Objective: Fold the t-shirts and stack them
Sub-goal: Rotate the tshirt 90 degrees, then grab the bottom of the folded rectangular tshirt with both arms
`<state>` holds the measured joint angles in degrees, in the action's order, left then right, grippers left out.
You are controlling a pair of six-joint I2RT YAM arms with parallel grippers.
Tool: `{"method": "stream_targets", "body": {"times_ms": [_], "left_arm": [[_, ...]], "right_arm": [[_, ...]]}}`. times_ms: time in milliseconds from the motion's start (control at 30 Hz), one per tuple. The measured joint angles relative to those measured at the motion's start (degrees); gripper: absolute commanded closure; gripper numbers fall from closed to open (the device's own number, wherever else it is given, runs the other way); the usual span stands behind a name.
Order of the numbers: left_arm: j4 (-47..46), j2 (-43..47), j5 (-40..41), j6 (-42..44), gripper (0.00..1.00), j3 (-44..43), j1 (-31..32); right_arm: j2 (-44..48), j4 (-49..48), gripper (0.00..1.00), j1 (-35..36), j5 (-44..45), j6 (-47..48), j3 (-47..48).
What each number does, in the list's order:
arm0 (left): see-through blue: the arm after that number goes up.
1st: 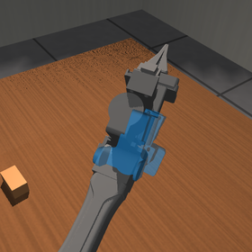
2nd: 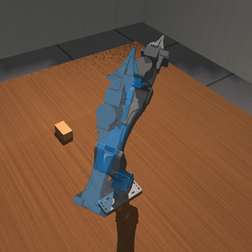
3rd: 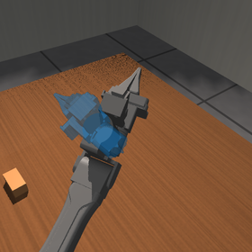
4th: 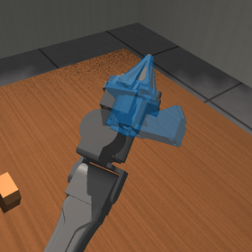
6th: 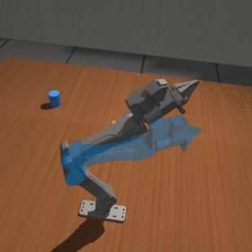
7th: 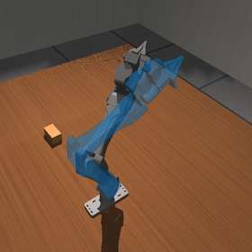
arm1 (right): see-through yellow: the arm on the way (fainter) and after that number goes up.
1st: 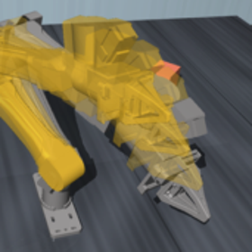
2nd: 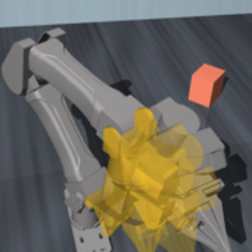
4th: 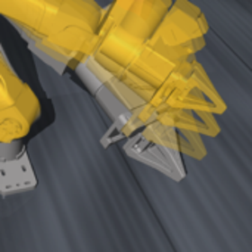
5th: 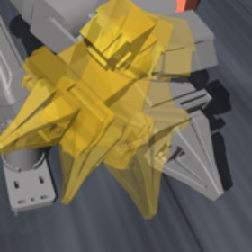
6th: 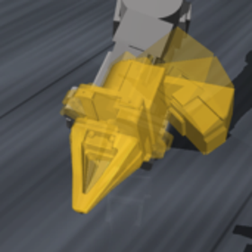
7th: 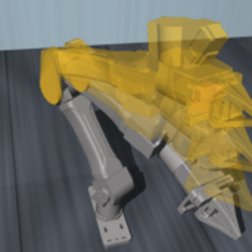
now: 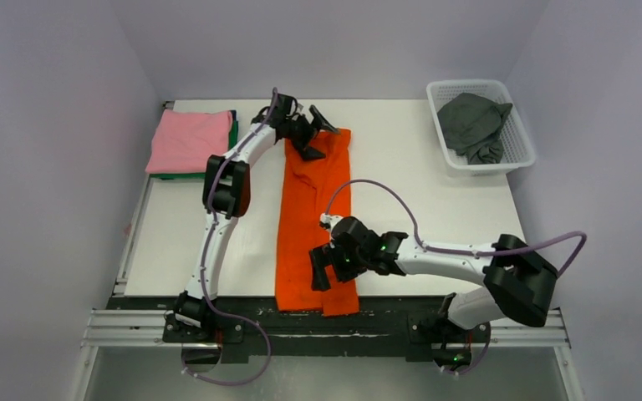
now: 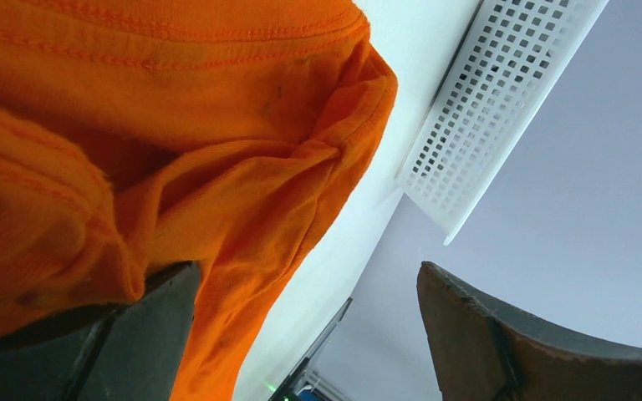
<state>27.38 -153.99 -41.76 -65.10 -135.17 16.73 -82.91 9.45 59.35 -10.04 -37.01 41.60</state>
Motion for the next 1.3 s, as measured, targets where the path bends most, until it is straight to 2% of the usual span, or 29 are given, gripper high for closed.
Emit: {"method": "stream_targets", "body": {"times_ms": [267,567,767,867,1000,1067,1133,1167,1200,1300], "left_arm": [[-0.5,-1.6,6.7,-1.9,0.0,-4.1,-0.5],[-9.8,-6.7,10.7,-7.6,0.0,-10.1,-1.9],[-9.1,-5.6,13.4,-4.8,0.0,-10.4,-2.0],[-5.5,-0.3,14.1,-0.3,0.0,-7.3,-2.1],[0.5,16.5,14.4,7.8,0.0,2.4,-2.1],[3.7,30.7,16.1,13.3,0.0,11.6,-1.6],[4.7,45.9,19.3,17.9,0.0,22.1,-0.1],[3.6,56.2,21.8,20.3,0.0,30.6,1.5],[3.0,61.4,22.9,21.2,0.0,34.8,2.6],[-2.0,83.9,26.5,22.8,0.02,57.9,9.4]], "right_arm": [[11.4,7.7,0.01,-0.2,5.0,-1.5,-0.9],[16.1,9.0,0.01,-1.9,14.7,-5.8,-2.2],[17.7,9.3,0.01,-5.3,17.6,-7.5,-3.7],[18.2,9.3,0.01,-7.4,17.9,-7.8,-3.7],[20.6,9.8,0.01,-9.7,18.3,-8.8,-5.0],[22.3,10.5,0.02,-10.1,18.6,-9.4,-5.8],[24.1,10.9,0.02,-10.3,19.1,-10.1,-7.1],[25.3,11.1,0.03,-10.3,19.3,-10.6,-8.2],[26.0,11.4,0.04,-10.3,19.4,-10.8,-8.8],[29.4,11.6,0.08,-10.4,19.2,-12.1,-12.4]]}}
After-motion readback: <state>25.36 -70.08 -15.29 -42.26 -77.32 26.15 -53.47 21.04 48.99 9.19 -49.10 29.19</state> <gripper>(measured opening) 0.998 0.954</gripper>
